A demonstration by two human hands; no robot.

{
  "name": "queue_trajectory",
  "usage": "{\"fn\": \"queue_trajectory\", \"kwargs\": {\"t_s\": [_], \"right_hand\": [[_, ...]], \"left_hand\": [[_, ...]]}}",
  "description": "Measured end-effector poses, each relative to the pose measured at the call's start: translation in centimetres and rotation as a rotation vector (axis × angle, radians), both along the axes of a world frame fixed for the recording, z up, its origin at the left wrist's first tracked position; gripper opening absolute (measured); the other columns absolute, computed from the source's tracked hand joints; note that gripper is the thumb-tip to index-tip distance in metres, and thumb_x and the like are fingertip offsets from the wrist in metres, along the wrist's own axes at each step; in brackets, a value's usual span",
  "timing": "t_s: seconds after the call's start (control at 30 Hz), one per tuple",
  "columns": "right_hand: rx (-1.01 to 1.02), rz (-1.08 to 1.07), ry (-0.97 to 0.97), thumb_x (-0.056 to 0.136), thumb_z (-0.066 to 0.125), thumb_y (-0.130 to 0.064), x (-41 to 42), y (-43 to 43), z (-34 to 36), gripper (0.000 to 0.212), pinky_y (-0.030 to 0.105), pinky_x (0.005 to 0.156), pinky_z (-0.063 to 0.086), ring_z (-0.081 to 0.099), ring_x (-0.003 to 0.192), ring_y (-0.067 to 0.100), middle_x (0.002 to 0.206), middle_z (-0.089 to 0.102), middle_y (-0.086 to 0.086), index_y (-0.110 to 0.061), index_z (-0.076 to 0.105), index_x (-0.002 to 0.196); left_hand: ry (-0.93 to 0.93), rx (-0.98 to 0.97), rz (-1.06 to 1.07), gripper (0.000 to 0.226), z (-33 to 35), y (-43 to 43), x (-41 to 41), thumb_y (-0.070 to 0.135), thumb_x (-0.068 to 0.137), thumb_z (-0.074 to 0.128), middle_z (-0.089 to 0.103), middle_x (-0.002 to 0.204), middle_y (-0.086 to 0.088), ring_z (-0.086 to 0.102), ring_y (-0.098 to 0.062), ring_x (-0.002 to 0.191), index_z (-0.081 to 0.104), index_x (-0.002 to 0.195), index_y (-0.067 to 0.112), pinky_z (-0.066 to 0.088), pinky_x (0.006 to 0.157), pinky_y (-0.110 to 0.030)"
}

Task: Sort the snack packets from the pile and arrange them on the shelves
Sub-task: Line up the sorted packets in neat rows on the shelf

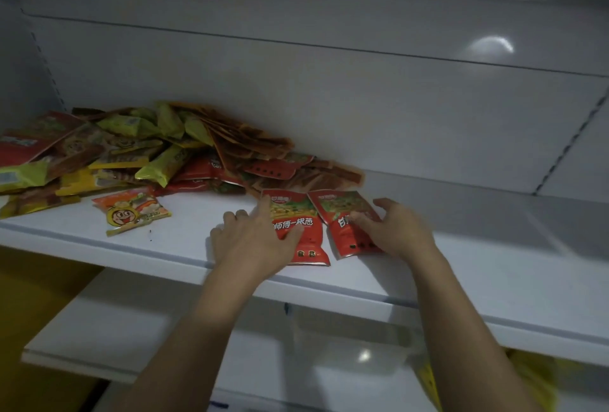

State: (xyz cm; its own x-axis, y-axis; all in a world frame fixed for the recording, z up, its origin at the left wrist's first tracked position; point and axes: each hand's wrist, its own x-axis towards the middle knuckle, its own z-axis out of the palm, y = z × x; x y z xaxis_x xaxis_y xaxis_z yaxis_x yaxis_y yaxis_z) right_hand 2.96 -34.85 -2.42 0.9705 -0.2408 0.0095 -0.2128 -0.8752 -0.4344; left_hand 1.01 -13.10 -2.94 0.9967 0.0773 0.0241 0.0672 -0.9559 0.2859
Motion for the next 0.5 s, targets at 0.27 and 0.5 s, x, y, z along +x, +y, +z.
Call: {"fn": "queue_trajectory", "kwargs": {"t_s": [0.27,0.5], "right_hand": [[0.235,0.013,0.028,0.069,0.083,-0.051,1.3,1.0,-0.1,0.077,0.036,0.093,0.05,0.061,0.109,0.025,0.123,0.065,0.003,-0.018,0.051,0.131],[0.495,0.055,-0.267,0.086,0.073,-0.017,-0.8,-1.0,-0.7,0.053,0.024,0.067,0.051,0.068,0.083,0.018,0.102,0.068,-0.001,-0.03,0.051,0.133]], "left_hand": [[0.022,-0.461,-0.085,0.071,-0.2,-1.1,2.0,0.043,0.079,0.078,0.052,0.128,-0.004,0.056,-0.027,0.112,0.04,0.138,0.031,0.05,0.097,-0.046],[-0.007,-0.943,-0.131,0.05,0.1,-2.5,1.6,0.011,0.078,0.081,0.063,0.113,0.004,0.068,-0.02,0.096,0.056,0.114,0.036,0.061,0.08,-0.045]]}}
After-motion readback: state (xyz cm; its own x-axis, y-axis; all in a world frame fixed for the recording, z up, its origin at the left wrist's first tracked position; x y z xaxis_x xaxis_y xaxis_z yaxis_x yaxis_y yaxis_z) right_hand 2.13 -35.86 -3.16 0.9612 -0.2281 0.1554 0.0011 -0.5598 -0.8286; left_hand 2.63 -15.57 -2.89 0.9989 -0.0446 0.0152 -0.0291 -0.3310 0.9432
